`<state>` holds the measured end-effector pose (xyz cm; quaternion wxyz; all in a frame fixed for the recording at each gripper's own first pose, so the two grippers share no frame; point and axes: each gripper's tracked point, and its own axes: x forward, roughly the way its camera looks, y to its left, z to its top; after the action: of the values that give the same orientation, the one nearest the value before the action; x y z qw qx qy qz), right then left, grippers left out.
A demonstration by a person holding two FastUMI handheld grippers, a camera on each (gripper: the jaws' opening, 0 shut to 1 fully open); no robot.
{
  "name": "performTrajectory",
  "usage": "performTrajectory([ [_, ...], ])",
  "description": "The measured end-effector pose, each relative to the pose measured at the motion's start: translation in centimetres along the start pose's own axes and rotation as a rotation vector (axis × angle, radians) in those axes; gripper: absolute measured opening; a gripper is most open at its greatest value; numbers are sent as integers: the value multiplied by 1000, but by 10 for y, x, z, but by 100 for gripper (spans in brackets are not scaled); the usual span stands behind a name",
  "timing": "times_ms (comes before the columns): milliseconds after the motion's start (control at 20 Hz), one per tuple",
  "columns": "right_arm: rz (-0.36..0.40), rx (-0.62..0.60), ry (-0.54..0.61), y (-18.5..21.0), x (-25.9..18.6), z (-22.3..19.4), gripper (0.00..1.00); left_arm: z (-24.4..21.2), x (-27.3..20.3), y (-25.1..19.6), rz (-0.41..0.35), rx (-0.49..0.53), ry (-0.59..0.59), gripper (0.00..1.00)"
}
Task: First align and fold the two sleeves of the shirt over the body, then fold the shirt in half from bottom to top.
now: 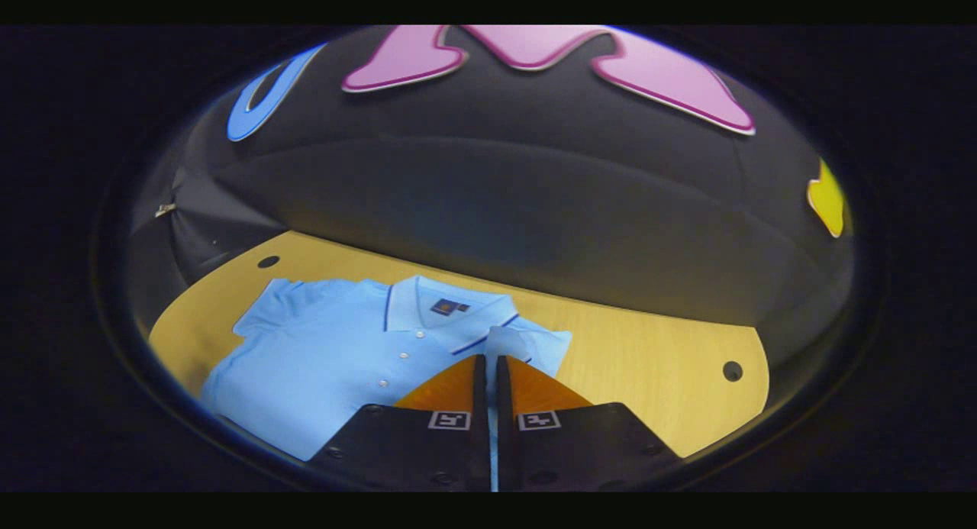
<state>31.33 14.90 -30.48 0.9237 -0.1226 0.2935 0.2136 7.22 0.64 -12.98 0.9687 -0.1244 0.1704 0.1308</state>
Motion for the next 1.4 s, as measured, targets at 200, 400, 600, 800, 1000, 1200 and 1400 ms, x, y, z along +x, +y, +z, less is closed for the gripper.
performTrajectory([
  [200, 64, -41, 9, 59, 6, 1, 6, -13, 4, 22, 21, -44, 16, 97],
  [400, 124, -69, -2, 96, -3, 4, 36, -14, 14, 35, 30, -66, 11, 96],
  [600, 134, -44, -11, 96, -32, 2, 89, -7, 37, 39, 11, -81, 4, 96],
  [800, 104, -31, -34, 73, -65, -5, 92, 8, 79, 50, 12, -69, -13, 96],
  [1000, 85, -39, -58, 46, -99, -6, 98, 18, 132, 60, 19, -69, 3, 97],
  [1200, 58, -25, -73, 21, -135, -9, 98, 19, 189, 64, 24, -66, 29, 96],
  [1400, 34, -36, -121, 0, -170, -5, 96, 13, 251, 65, 19, 70, 65, 96],
])
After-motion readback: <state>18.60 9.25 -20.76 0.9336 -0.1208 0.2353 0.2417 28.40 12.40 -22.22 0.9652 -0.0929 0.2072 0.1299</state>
